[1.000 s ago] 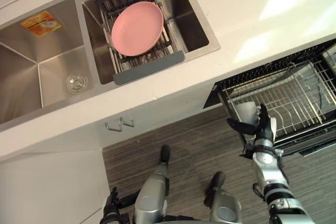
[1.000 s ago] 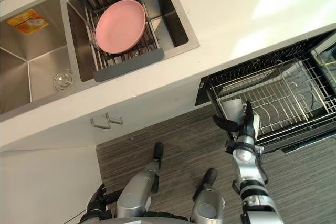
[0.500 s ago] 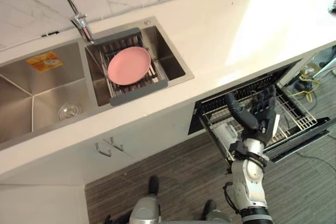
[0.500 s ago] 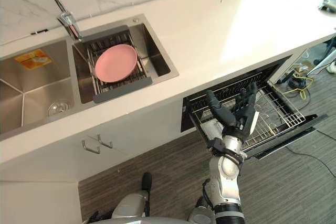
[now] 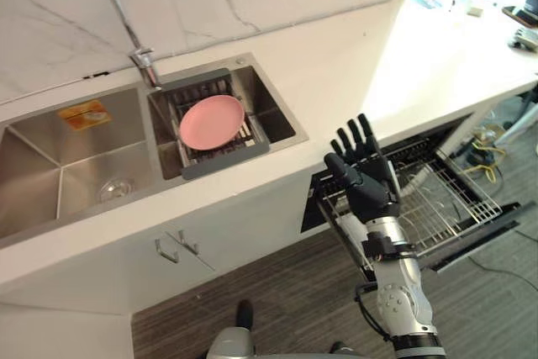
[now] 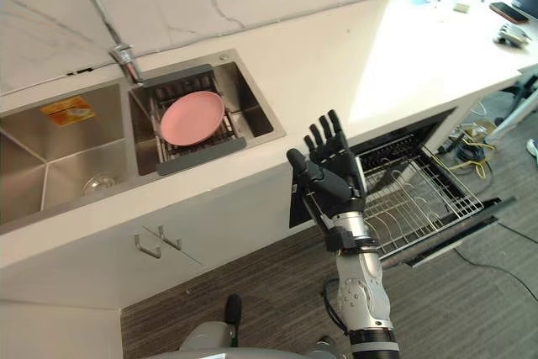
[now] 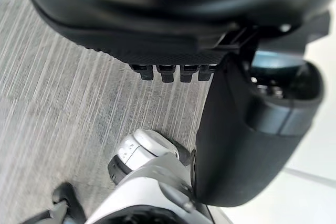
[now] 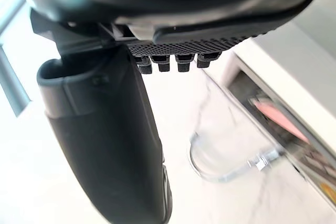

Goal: Walk over to the sink, pick up the cup, carry it to the dishwasher, place the cup inside the dishwasher, then close the dishwasher door

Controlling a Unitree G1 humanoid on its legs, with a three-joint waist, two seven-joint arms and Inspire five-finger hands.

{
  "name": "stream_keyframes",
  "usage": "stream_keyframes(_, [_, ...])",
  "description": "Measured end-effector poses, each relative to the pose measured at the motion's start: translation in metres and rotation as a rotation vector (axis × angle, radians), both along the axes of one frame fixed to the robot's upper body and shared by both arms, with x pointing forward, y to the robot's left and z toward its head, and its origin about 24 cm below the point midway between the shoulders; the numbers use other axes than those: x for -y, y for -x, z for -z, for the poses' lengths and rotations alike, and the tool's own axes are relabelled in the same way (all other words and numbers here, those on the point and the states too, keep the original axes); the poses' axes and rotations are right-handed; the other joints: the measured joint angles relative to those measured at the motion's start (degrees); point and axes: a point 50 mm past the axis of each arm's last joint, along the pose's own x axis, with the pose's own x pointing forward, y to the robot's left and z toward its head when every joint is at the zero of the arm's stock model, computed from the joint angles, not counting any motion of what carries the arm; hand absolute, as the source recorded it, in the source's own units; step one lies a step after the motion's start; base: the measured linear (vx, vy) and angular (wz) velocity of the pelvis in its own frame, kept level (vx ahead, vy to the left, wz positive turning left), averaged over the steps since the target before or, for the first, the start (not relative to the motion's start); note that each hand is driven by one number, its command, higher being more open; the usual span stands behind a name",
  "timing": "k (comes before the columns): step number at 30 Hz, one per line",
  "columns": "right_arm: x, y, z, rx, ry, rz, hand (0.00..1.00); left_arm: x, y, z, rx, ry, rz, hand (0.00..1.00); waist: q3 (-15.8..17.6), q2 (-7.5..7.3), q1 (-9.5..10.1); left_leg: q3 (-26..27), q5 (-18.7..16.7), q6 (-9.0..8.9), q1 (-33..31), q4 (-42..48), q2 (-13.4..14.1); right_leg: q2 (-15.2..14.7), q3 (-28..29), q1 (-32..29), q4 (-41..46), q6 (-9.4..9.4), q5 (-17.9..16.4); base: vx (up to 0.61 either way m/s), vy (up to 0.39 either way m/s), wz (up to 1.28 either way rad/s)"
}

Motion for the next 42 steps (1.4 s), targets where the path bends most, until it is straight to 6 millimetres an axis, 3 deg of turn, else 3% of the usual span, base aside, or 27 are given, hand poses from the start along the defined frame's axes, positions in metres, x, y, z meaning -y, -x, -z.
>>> stream_keyframes(2, [0.003,-0.001,-0.007,0.015,0.003,0.026,1.00,0.002,0.004,0.001,-0.012,0.003,-0.005,1.00,-0.2,0.00,-0.12,5.6,2.4,1.21,-0.3,0.0,0.3,-1.0,-3.6,1.9,0.0,0.24,0.1,0.08,0.056,0.87])
stream_keyframes(5, [-0.001,-0.007,-0.013,0.015,-0.013,0.039,1.00,0.000,0.006,0.000,-0.014,-0.002,-0.006,1.00,-0.6,-1.27,0.23,4.7,2.5,1.57,-0.1,0.0,-1.5,-2.7,-4.0,2.4,0.7,0.13,0.0,0.06,0.079,0.33])
stream_keyframes(10, [0.000,-0.008,-0.019,0.028,-0.012,0.046,1.00,-0.001,0.009,0.000,-0.013,0.005,-0.004,1.00,-0.9,-1.75,-0.45,5.1,1.4,2.21,0.4,-0.1,-3.0,-4.1,-3.9,2.3,1.5,-0.47,-0.8,-0.01,0.048,-0.01])
stream_keyframes(14, [0.007,-0.008,-0.019,0.018,-0.011,0.084,1.00,-0.005,0.015,0.000,-0.022,0.011,-0.016,1.00,-1.2,-3.40,-0.90,5.3,1.4,2.74,0.1,0.3,-4.6,-7.8,-4.6,0.2,7.2,-1.02,-4.6,-0.03,0.044,0.14])
stream_keyframes(16, [0.013,-0.008,-0.020,0.026,-0.019,0.129,1.00,-0.009,0.015,-0.001,-0.016,0.009,-0.016,1.00,-1.7,-4.36,-0.94,4.6,1.1,3.36,-0.6,0.3,-5.8,-9.4,-6.2,-0.7,10.3,-4.27,-6.2,0.05,0.060,0.42])
stream_keyframes(18, [0.019,-0.008,-0.022,0.029,-0.014,0.170,1.00,-0.012,0.014,-0.001,-0.018,0.006,-0.012,1.00,-1.6,-5.13,-1.38,3.5,0.6,4.60,-0.9,0.4,-6.7,-11.7,-8.3,-1.7,17.0,-7.11,-4.3,0.10,0.084,0.55])
stream_keyframes(19, [0.021,-0.008,-0.021,0.017,-0.008,0.181,1.00,-0.013,0.015,-0.001,-0.021,0.006,-0.008,1.00,-1.8,-4.85,-1.28,2.3,0.5,5.02,-0.6,0.5,-6.7,-13.4,-6.4,-4.5,24.2,-10.76,-1.8,0.15,0.178,0.55])
stream_keyframes(20, [0.021,-0.009,-0.021,0.011,-0.015,0.192,1.00,-0.014,0.016,-0.001,-0.019,0.003,-0.003,1.00,-1.5,-5.43,-1.39,0.7,-0.2,6.02,0.4,0.4,-6.7,-14.4,-1.6,-7.5,31.1,-12.76,0.8,0.15,0.166,0.57])
stream_keyframes(21, [0.019,-0.009,-0.020,0.006,-0.018,0.190,1.00,-0.018,0.016,-0.002,-0.020,-0.006,0.001,1.00,-1.3,-5.52,-1.57,-0.5,-0.6,6.44,0.6,0.4,-6.5,-14.0,1.1,-9.0,34.0,-11.22,-0.4,0.16,0.113,0.71])
stream_keyframes(22, [0.018,-0.009,-0.020,0.002,-0.011,0.190,1.00,-0.022,0.013,-0.003,-0.020,-0.015,0.014,1.00,-1.3,-5.88,-1.87,-2.6,-1.0,6.87,1.1,0.4,-6.4,-11.5,4.3,-11.1,37.1,-9.03,-5.5,0.13,0.049,0.77])
stream_keyframes(23, [0.018,-0.009,-0.020,0.003,-0.001,0.195,1.00,-0.021,0.011,-0.002,-0.021,-0.010,0.021,1.00,-1.3,-5.85,-2.03,-4.1,-1.4,7.33,2.2,0.4,-6.5,-8.8,6.4,-12.6,37.1,-8.13,-9.0,0.12,0.061,0.74])
stream_keyframes(25, [0.018,-0.008,-0.021,0.006,0.003,0.198,1.00,-0.021,0.011,-0.002,-0.027,0.000,0.035,1.00,-1.3,-5.85,-2.32,-5.6,-2.3,7.84,3.5,0.4,-7.4,-6.4,8.8,-15.1,34.2,-6.61,-10.3,0.11,0.054,0.57])
stream_keyframes(28, [0.029,0.000,-0.023,0.008,0.002,0.250,1.00,-0.024,0.005,-0.002,-0.026,-0.009,0.123,1.00,-1.2,-5.69,-3.60,-9.0,-2.7,8.23,3.8,0.6,-8.6,-3.8,14.8,-19.9,28.5,-5.48,-9.8,0.12,-0.002,0.71])
stream_keyframes(29, [0.037,0.004,-0.023,0.005,0.002,0.288,1.00,-0.025,0.005,-0.003,-0.027,-0.015,0.138,1.00,-1.2,-5.73,-4.21,-10.5,-2.8,8.20,4.3,0.5,-9.3,-3.1,16.1,-20.0,26.5,-4.65,-9.4,0.13,-0.061,0.86])
stream_keyframes(32, [0.052,0.009,-0.030,0.035,0.001,0.351,1.00,-0.025,0.007,-0.003,-0.032,-0.016,0.152,1.00,-1.5,-6.24,-4.01,-11.8,-3.2,7.80,5.1,0.0,-11.3,-2.4,16.6,-18.5,19.8,-4.54,-9.3,0.13,-0.113,0.35])
stream_keyframes(33, [0.057,0.021,-0.010,-0.065,0.031,0.377,1.00,-0.008,-0.002,0.000,-0.001,0.024,0.195,1.00,-2.5,-1.41,-5.70,-5.3,-7.1,3.82,9.5,0.0,-7.3,2.3,13.4,-8.3,7.9,-3.93,-0.5,0.06,-0.058,0.04])
stream_keyframes(39, [0.057,0.021,-0.010,-0.067,0.031,0.377,1.00,-0.008,-0.003,0.000,0.003,0.024,0.194,1.00,-2.5,-1.48,-5.54,-6.5,-7.0,3.75,9.3,0.0,-7.4,2.0,12.2,-7.9,7.8,-3.92,-0.5,0.00,0.000,0.08])
stream_keyframes(42, [0.053,0.014,-0.005,-0.089,0.027,0.350,1.00,-0.006,-0.003,0.000,0.006,0.034,0.134,1.00,-2.5,-1.55,-4.50,-7.1,-7.0,3.69,9.5,0.0,-7.2,2.2,10.6,-6.1,5.8,-3.57,0.0,0.00,-0.009,0.18])
